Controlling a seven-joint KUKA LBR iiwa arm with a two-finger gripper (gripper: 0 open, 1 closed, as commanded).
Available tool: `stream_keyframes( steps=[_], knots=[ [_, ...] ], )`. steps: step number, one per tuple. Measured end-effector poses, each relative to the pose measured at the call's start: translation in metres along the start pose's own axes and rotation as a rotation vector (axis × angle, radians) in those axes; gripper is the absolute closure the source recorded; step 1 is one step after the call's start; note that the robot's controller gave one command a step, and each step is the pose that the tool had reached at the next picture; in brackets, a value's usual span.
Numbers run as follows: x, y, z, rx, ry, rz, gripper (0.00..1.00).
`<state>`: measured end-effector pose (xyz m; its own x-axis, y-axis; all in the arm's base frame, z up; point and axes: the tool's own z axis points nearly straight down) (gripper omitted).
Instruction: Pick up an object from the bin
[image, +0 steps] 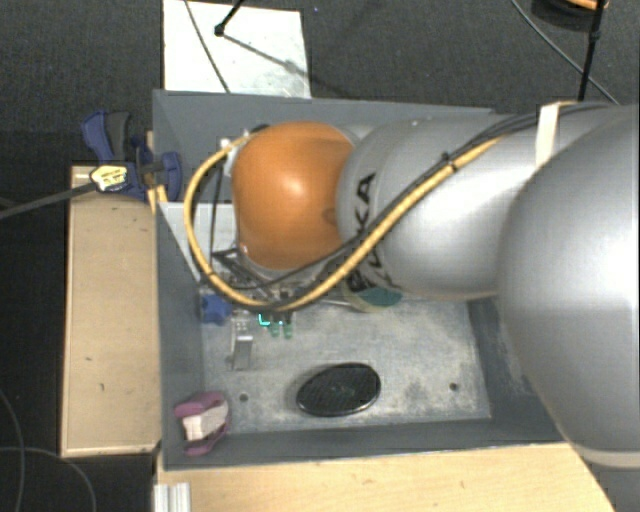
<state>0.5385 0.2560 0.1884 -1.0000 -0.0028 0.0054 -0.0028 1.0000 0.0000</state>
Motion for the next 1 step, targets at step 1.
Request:
stream_keyframes(
  steps=[1],
  knots=[
    [-0.049,-0.0209,0.1167,-0.004,-0.018,-0.152,0.0]
  ],
)
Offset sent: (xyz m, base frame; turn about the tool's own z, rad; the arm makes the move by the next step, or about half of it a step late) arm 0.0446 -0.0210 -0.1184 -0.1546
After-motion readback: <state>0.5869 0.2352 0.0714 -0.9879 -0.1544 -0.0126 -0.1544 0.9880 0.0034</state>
